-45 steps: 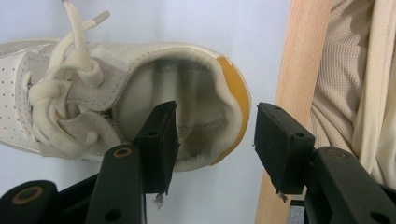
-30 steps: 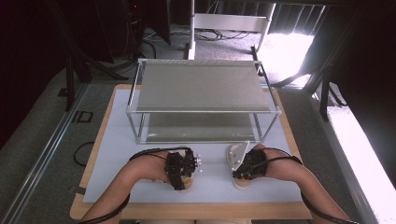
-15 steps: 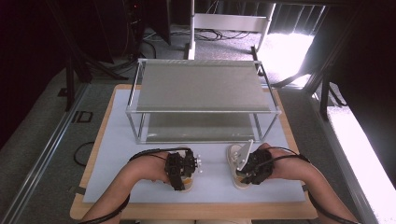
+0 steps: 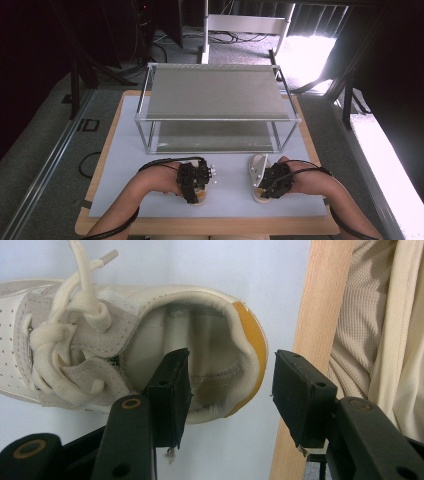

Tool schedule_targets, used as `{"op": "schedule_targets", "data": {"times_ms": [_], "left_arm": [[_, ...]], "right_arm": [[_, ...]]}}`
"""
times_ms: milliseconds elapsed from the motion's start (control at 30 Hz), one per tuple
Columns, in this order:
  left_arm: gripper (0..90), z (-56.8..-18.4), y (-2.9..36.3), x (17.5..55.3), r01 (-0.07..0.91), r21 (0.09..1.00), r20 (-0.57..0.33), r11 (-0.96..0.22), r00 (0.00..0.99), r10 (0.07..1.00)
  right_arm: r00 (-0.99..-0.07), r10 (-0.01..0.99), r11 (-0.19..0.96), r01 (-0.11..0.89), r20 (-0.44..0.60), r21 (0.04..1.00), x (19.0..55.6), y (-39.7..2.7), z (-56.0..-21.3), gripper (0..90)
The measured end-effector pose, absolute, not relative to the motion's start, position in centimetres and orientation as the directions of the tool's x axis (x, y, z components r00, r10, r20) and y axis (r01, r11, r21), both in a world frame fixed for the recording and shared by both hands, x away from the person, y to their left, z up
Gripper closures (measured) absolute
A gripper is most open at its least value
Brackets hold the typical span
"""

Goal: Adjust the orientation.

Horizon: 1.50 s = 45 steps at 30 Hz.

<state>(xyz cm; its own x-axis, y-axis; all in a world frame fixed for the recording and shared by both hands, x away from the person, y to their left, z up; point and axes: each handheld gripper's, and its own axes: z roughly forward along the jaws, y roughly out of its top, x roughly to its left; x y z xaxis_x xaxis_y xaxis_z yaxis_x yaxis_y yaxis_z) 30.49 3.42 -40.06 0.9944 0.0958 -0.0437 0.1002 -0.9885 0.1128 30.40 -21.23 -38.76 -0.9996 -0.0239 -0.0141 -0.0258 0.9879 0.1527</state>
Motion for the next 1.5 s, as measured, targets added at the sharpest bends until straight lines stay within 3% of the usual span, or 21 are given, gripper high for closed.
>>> {"op": "schedule_targets", "data": {"times_ms": [533, 767, 967, 1067, 1233, 1500], "left_arm": [[48.9, -40.3, 3.5, 30.2, 0.108, 0.119, -0.044, -0.987, 0.994, 0.103], [48.9, -40.4, 3.3, 30.3, 0.120, 0.120, -0.039, -0.986, 0.992, 0.116], [49.5, -40.6, 3.0, 30.3, 0.138, 0.118, -0.050, -0.983, 0.990, 0.132], [51.8, -40.7, 2.9, 30.4, 0.149, 0.116, -0.064, -0.982, 0.988, 0.143], [57.7, -41.3, 2.7, 30.5, 0.152, 0.095, -0.080, -0.984, 0.986, 0.144], [66.3, -41.6, 2.6, 30.5, 0.127, 0.100, -0.093, -0.987, 0.989, 0.117]], "right_arm": [[-0.996, -0.071, 0.975, -0.082, -0.060, 0.205, 30.3, -17.7, -39.0, 73.6], [-0.997, -0.069, 0.978, -0.072, -0.023, 0.194, 30.6, -17.2, -39.9, 73.3], [-0.994, -0.083, 0.975, -0.096, -0.071, 0.201, 30.3, -17.0, -39.7, 64.8], [-0.993, -0.080, 0.973, -0.096, -0.082, 0.208, 30.1, -16.9, -39.5, 64.1], [-0.999, -0.035, 0.976, -0.037, -0.012, 0.214, 30.8, -16.9, -39.3, 64.1], [-0.999, -0.049, 0.976, -0.050, -0.007, 0.214, 31.0, -17.1, -39.7, 66.0]]}}
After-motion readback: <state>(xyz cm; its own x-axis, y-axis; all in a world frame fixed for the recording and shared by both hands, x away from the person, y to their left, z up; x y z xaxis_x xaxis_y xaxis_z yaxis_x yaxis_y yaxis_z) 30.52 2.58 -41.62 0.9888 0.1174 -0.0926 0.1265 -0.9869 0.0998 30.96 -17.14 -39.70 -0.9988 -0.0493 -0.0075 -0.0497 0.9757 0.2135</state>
